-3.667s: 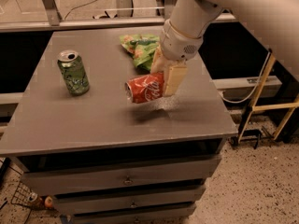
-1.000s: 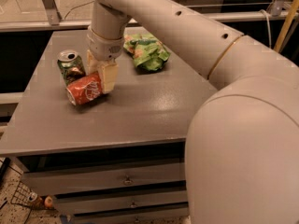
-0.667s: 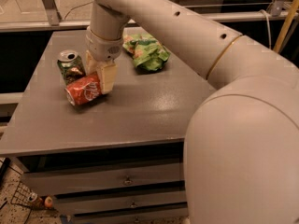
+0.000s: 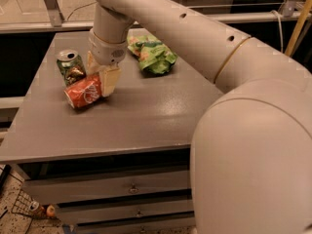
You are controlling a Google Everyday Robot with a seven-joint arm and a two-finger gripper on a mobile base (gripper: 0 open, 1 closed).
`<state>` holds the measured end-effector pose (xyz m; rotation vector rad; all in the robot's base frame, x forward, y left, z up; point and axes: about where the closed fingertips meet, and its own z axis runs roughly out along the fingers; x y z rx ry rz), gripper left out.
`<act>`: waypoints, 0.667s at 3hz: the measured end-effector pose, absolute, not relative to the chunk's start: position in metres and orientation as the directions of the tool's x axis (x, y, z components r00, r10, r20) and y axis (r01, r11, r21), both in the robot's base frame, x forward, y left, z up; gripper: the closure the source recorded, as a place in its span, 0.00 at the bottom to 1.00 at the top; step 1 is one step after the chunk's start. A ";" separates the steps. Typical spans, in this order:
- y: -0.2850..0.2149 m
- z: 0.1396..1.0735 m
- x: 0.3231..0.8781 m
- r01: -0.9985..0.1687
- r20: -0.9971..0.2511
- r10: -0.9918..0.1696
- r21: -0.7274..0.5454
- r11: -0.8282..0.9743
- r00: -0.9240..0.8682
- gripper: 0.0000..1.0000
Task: Move coke can near green can
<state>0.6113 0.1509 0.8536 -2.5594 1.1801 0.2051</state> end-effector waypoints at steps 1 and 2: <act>0.146 0.857 0.614 -0.760 -0.266 -0.712 -0.231 -0.607 0.650 0.00; 0.112 0.874 0.625 -0.781 -0.277 -0.731 -0.247 -0.573 0.624 0.00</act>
Offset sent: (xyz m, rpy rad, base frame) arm 0.0224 -0.0690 0.0394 0.0489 -0.0121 -0.0620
